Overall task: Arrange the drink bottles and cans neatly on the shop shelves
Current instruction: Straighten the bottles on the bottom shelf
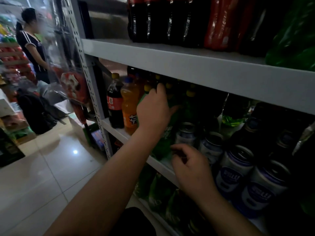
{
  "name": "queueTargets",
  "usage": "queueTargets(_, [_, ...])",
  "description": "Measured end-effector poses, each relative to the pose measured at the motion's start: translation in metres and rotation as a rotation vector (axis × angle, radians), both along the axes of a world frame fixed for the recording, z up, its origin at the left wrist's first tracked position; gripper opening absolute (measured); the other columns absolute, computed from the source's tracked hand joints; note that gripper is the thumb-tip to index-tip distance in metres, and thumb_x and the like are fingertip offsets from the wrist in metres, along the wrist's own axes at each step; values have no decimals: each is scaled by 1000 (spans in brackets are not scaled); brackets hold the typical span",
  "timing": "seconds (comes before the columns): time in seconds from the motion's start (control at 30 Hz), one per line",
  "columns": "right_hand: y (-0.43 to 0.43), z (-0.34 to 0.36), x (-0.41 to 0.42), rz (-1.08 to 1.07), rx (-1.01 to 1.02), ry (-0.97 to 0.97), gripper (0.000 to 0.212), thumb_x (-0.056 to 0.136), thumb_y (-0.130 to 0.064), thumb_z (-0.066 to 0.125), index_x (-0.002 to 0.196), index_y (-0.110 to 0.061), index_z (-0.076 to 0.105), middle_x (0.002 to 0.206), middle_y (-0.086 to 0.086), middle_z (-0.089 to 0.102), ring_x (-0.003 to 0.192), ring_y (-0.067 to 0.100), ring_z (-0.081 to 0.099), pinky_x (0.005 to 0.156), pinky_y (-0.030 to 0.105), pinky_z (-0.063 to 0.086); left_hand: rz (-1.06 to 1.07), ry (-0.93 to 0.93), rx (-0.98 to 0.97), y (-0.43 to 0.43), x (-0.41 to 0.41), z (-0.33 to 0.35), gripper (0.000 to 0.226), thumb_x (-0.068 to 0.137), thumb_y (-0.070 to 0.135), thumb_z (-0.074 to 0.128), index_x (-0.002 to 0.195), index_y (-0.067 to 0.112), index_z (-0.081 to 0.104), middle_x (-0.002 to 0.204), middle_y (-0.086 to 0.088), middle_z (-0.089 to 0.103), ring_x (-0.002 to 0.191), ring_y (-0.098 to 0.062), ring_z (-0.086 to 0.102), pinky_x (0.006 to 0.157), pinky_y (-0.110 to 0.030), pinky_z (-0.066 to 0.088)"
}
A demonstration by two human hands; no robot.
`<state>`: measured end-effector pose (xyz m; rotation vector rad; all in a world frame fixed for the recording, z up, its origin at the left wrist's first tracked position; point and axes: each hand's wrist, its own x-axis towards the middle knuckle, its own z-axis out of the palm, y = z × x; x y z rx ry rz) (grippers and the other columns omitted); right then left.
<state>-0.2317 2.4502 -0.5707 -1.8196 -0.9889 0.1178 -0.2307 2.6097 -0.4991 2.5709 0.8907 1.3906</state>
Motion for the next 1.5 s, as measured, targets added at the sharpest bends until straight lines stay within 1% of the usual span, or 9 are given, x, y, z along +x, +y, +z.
queueTargets(0.27, [29, 35, 22, -101, 74, -42, 27, 83, -17, 57, 106, -26, 68, 78, -20, 61, 72, -10, 58, 53, 3, 40, -238, -103, -264, 30, 0, 7, 44, 77, 39, 72, 110, 16, 53, 102, -1, 67, 91, -20, 64, 67, -26, 46])
queueTargets(0.37, [50, 64, 33, -115, 134, -42, 35, 82, -19, 54, 115, -28, 61, 82, -8, 65, 69, 2, 61, 58, 17, 45, -413, -113, -436, 39, -6, 7, 49, 77, 34, 75, 119, 17, 55, 108, 7, 65, 97, -7, 61, 76, -16, 45])
queueTargets(0.57, [94, 101, 55, -55, -61, -67, 48, 87, -33, 60, 133, -25, 48, 128, 2, 56, 115, 23, 53, 90, 29, 42, -641, -37, -564, 53, -27, -1, 39, 88, 6, 55, 125, 19, 60, 110, 13, 64, 100, 11, 58, 83, -7, 46])
queueTargets(0.67, [104, 105, 62, -16, -128, -36, 57, 90, -26, 60, 142, -24, 37, 139, 3, 47, 119, 28, 52, 99, 40, 44, -443, -126, -477, 51, -41, -26, 38, 86, 9, 53, 121, 20, 63, 105, 13, 65, 95, 4, 59, 79, -3, 44])
queueTargets(0.8, [106, 102, 66, 24, -167, -48, 60, 87, -26, 65, 141, -24, 38, 135, 0, 48, 102, 22, 57, 79, 32, 47, -251, -219, -317, 41, -48, -66, 35, 79, 24, 54, 111, 15, 67, 95, 9, 63, 83, 0, 56, 69, -3, 37])
queueTargets(1.0, [112, 101, 72, -3, -137, -97, 52, 86, -22, 67, 132, -21, 44, 127, 3, 51, 96, 14, 48, 76, 26, 41, -180, -178, -603, 54, -46, -103, 70, 69, 38, 71, 130, 30, 38, 120, 11, 45, 111, -11, 48, 89, -30, 44])
queueTargets(1.23, [110, 104, 76, -24, -157, -124, 41, 84, -21, 67, 121, -21, 49, 117, 1, 53, 92, 15, 50, 71, 24, 41, -244, -226, -619, 52, -38, -141, 50, 74, 32, 76, 107, 47, 44, 94, 29, 49, 86, 17, 48, 69, -2, 38])
queueTargets(1.37, [118, 112, 61, -43, -170, -481, 46, 88, -30, 58, 130, -17, 47, 124, 7, 55, 111, 25, 53, 85, 26, 36, -160, -241, -684, 62, -24, -156, 61, 71, 34, 80, 124, 30, 49, 114, 10, 58, 103, -8, 55, 82, -27, 45])
queueTargets(1.5, [151, 123, 49, -21, -336, -653, 44, 94, -28, 49, 133, -10, 43, 135, 15, 46, 121, 31, 46, 95, 34, 39, -188, -221, -620, 70, -18, -156, 59, 70, 34, 80, 120, 34, 49, 110, 15, 60, 98, 1, 52, 77, -19, 41])
